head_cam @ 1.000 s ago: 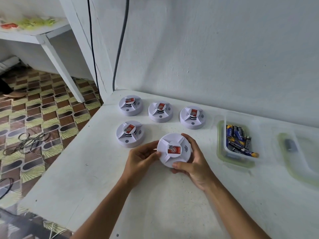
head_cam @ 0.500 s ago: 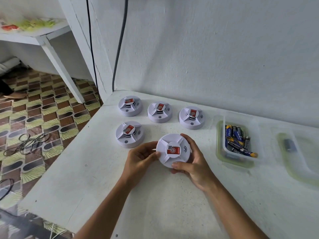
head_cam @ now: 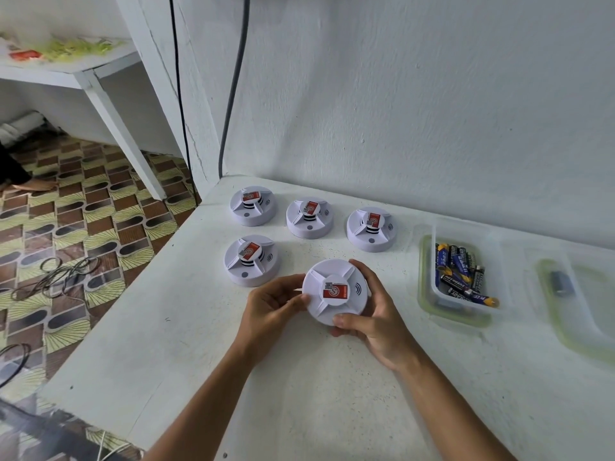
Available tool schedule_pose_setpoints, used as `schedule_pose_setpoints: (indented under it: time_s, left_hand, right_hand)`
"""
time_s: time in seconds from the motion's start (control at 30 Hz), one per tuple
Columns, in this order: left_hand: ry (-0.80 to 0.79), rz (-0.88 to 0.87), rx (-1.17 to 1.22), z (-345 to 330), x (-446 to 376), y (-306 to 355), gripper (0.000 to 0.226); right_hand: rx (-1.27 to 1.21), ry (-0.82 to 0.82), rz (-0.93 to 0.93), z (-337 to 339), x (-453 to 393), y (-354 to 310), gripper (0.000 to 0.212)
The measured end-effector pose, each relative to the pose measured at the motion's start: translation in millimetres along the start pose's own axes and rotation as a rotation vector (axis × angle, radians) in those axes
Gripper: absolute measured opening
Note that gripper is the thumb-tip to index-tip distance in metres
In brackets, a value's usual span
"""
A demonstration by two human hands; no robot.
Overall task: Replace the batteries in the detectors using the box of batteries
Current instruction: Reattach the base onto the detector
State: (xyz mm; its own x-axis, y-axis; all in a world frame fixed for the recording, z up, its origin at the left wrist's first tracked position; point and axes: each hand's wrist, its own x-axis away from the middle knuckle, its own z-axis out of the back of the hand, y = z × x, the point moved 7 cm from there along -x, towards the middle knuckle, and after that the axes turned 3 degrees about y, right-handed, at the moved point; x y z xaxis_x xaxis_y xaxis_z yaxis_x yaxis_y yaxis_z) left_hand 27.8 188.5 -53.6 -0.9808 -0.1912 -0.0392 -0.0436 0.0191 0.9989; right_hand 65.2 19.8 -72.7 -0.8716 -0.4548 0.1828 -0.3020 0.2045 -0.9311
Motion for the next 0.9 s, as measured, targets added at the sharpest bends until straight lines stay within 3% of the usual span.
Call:
schedule_pose_setpoints:
  time_s: [0.33,0.6,0.9]
  left_hand:
    - [0.003,-0.002,0.000,0.5,0.0,0.3,0.035]
    - [0.010,-0.001,-0.013,-0.3,0.0,1.6,0.034]
    - [0.006,0.006,-0.013,-1.3,-0.1,2.1,0.029]
  right_hand:
    - [0.003,-0.026,-0.007,-3.1,0.0,-2.9,0.086]
    - [-0.382,-0.126,-0.115,-3.2,-2.4,0.0,0.075]
    - [-0.334,-0.102,-0.118,-1.7,-1.7,0.0,0.078]
